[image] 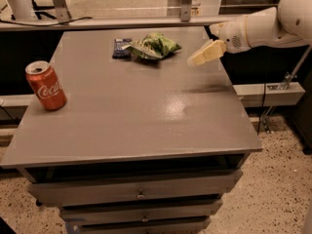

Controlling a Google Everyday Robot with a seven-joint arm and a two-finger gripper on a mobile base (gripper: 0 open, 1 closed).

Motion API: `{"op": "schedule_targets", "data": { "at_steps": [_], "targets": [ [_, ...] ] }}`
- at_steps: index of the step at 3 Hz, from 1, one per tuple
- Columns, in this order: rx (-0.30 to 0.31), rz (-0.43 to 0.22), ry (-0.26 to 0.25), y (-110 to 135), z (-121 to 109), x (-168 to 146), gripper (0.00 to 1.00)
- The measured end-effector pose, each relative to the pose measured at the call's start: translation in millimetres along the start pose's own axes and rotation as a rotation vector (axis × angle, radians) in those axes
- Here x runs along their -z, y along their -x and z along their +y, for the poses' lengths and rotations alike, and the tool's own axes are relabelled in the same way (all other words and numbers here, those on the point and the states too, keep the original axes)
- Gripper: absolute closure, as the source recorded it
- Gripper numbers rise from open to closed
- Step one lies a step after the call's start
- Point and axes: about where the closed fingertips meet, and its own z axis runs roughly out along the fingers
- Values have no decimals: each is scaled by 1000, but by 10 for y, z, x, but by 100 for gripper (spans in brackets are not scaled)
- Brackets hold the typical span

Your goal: Move green jalapeno chip bag near rxbar blueberry

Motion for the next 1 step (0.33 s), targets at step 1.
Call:
{"op": "schedule_targets", "data": {
  "at_steps": [1],
  "targets": [
    [3, -2, -5, -61, -5, 100, 0]
  ]
}}
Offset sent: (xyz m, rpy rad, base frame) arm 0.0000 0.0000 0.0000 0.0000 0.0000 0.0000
